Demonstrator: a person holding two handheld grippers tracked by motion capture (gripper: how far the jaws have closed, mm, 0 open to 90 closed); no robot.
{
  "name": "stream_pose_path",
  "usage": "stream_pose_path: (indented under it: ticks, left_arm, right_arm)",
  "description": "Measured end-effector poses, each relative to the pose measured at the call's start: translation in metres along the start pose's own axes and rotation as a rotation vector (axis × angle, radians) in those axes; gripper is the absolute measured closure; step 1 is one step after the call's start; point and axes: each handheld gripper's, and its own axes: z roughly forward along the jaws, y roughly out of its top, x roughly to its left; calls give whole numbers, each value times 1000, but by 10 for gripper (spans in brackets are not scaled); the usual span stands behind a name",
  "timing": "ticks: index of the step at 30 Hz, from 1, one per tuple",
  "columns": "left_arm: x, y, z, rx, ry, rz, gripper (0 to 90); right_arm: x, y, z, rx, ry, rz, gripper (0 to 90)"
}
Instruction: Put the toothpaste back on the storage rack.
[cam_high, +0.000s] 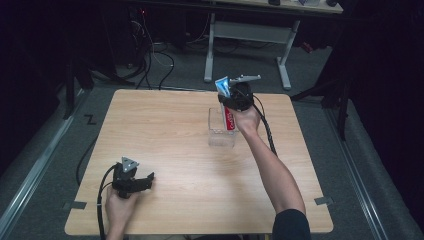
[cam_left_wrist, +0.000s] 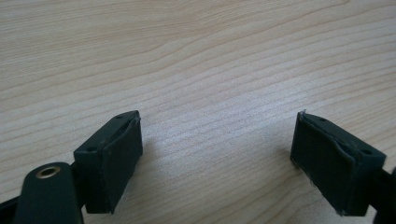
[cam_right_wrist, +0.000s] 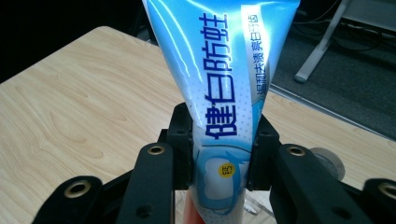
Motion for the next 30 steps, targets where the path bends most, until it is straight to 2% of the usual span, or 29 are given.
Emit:
stream_pose_path:
  ticks: [14,21,30]
  left_arm:
    - [0,0,0,-1,0,-2,172]
    - [0,0,0,-2,0,-1,171]
    - [0,0,0,1,-1,-2,172]
  right_arm:
    - [-2,-12,-6,13,4,-25,687]
    - [-4,-19,-7,23,11,-1,686]
    - [-4,-23,-8,34,20,-16,684]
